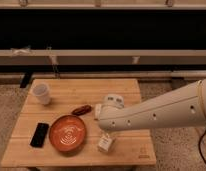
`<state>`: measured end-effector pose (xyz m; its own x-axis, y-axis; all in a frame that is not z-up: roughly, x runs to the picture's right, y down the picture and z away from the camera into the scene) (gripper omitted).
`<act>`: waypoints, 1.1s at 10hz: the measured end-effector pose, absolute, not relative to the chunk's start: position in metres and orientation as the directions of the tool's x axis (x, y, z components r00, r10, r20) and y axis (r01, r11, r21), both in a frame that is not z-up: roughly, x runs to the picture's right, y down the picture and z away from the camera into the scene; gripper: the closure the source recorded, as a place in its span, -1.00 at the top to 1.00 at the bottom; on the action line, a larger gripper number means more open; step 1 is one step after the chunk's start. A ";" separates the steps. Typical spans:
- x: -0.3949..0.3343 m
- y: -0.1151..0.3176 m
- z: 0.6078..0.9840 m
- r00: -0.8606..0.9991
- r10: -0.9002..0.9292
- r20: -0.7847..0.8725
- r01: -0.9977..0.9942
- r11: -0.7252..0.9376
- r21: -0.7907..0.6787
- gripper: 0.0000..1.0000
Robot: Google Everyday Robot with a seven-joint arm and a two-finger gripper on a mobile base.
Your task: Stand the bottle upright
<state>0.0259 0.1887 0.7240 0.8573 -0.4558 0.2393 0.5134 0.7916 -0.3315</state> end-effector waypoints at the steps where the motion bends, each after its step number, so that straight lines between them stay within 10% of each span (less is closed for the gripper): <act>1: 0.026 0.189 0.724 0.857 -0.456 0.239 0.513 0.792 -0.331 0.60; 11: 0.064 0.159 0.756 0.795 -0.531 0.293 0.604 0.743 -0.288 0.60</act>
